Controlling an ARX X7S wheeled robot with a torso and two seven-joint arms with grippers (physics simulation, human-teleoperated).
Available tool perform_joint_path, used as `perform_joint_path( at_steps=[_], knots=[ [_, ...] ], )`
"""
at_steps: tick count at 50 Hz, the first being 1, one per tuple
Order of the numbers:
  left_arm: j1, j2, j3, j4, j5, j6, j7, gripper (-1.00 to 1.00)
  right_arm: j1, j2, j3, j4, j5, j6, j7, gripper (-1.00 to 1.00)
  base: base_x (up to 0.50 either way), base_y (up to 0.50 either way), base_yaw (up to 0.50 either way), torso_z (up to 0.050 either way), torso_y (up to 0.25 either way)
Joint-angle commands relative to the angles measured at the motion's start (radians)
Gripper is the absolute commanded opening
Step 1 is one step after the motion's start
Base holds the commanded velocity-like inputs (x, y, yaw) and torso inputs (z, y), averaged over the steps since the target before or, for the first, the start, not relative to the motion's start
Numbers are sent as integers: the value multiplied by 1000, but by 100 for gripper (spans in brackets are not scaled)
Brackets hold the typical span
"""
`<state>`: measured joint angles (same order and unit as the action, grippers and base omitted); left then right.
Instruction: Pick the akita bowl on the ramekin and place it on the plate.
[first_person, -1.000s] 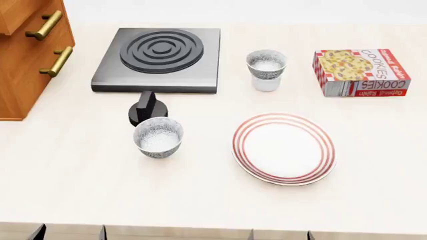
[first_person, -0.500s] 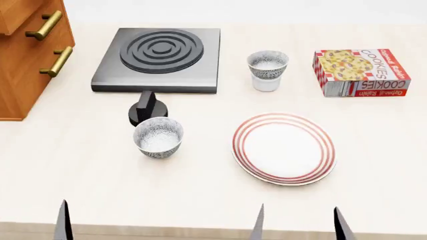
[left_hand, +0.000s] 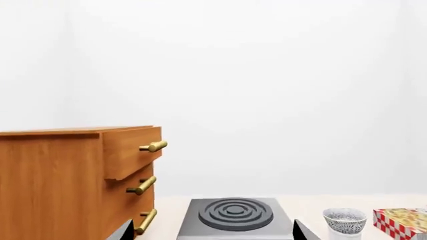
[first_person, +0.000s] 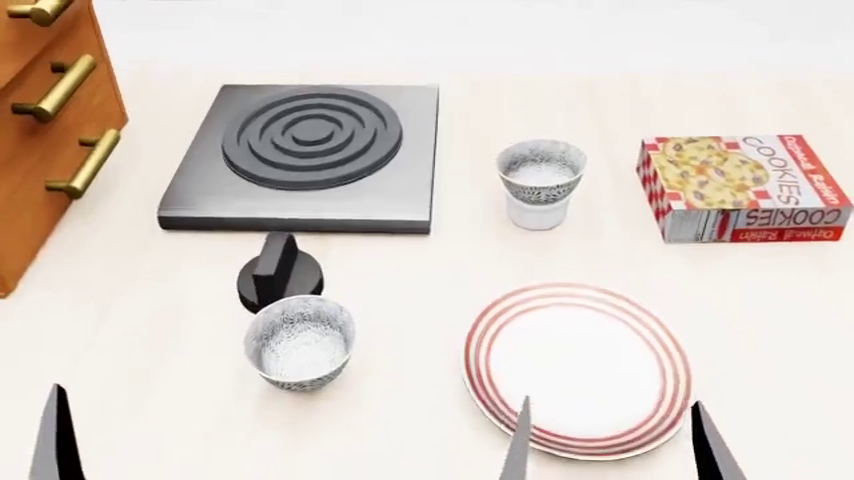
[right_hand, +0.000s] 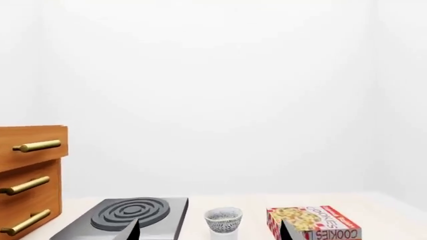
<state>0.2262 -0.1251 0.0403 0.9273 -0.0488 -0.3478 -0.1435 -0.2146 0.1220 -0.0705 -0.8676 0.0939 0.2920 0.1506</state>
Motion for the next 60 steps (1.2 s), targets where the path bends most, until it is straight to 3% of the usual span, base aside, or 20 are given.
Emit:
perform_joint_path(
  at_steps=[1,22,38,57,60],
  knots=[
    [9,-12,4,27,-15,-5,-18,100,-6,17,-16,-23,-4,10,21,100,500,0,0,0,0],
    [-1,-33,16,30,-46,-32,-40,100,-6,40,-37,-19,0,2,44,100,500,0,0,0,0],
    [-4,-49,27,28,-52,-30,-56,100,-1,46,-28,1,35,-14,57,100,500,0,0,50,0],
    [-9,-66,41,24,-53,-34,-75,100,-6,66,-50,0,15,-21,77,100,5,0,0,50,0],
    [5,-62,31,12,-66,20,-75,100,4,69,-51,-17,17,9,83,100,0,0,0,50,0]
  ],
)
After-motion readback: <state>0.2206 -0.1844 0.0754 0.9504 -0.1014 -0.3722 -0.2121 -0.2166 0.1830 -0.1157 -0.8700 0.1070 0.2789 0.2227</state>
